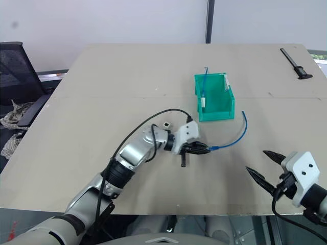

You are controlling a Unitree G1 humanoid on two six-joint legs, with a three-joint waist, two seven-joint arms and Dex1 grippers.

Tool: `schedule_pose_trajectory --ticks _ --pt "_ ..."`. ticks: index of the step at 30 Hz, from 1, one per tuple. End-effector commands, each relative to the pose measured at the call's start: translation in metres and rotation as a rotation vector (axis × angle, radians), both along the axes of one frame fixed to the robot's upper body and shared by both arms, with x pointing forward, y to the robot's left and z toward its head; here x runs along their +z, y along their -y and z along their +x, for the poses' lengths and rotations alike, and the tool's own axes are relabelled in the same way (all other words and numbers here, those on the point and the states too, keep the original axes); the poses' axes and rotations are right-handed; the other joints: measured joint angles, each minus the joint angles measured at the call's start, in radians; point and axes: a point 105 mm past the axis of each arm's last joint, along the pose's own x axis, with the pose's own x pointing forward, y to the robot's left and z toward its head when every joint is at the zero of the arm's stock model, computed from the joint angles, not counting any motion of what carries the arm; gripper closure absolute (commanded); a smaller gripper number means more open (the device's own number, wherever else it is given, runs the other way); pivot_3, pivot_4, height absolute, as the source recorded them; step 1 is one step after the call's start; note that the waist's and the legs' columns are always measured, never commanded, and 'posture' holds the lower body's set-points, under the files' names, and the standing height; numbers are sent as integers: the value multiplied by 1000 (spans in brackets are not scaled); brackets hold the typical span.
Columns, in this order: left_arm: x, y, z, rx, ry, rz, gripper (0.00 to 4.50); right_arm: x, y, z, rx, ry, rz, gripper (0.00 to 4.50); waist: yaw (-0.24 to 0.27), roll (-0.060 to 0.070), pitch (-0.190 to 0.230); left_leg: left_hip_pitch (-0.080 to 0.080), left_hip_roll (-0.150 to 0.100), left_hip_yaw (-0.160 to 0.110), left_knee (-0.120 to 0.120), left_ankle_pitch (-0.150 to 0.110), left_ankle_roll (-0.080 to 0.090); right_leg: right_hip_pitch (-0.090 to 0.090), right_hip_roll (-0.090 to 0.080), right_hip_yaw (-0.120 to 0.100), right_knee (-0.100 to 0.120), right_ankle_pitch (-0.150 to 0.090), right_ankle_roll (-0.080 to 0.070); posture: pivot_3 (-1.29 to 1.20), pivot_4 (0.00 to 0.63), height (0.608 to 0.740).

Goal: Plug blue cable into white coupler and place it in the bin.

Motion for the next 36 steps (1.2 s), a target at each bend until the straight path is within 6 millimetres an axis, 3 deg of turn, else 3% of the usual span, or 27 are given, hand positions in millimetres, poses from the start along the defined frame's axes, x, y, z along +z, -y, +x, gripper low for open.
schedule_pose_trajectory --ticks 1,5,11,16,28,32,33,36 --pt "46 -11 -18 -81 -175 -208 4477 10 -22 -1 27 -14 155 975 -1 0 0 0 0 0 0 0 0 0 0 0 0 0 0 0 150 729" --pt "68 -32 -40 -147 -408 -311 4477 16 -55 -2 115 -77 394 975 -14 0 0 0 0 -2 0 0 0 0 0 -1 0 0 0 0 150 729" --pt "72 -40 -57 -183 -480 -309 4477 31 -79 6 193 -114 592 975 -16 0 0 1 0 -1 0 0 -1 0 0 -1 0 0 0 0 150 729" --pt "74 -40 -57 -179 -483 -321 4477 46 -86 7 244 -124 698 975 -15 0 0 0 0 -1 0 0 -1 0 0 -1 0 0 0 0 150 729" --pt "76 -40 -59 -187 -471 -339 4477 49 -94 13 300 -176 689 975 -16 0 0 1 0 0 0 0 -1 0 1 0 0 0 0 0 150 729" --pt "76 -41 -59 -187 -467 -338 4500 47 -95 13 307 -192 681 2004 -16 0 0 0 0 0 0 0 -1 0 1 0 0 0 0 0 150 729" --pt "76 -41 -59 -187 -465 -337 4500 46 -96 12 311 -198 675 2666 -16 0 0 0 0 0 0 0 -1 0 1 0 0 0 0 0 150 729" --pt "76 -42 -59 -189 -463 -335 4500 44 -98 11 325 -213 669 3952 -16 0 0 0 0 0 0 0 -1 0 1 0 0 0 0 0 150 729"
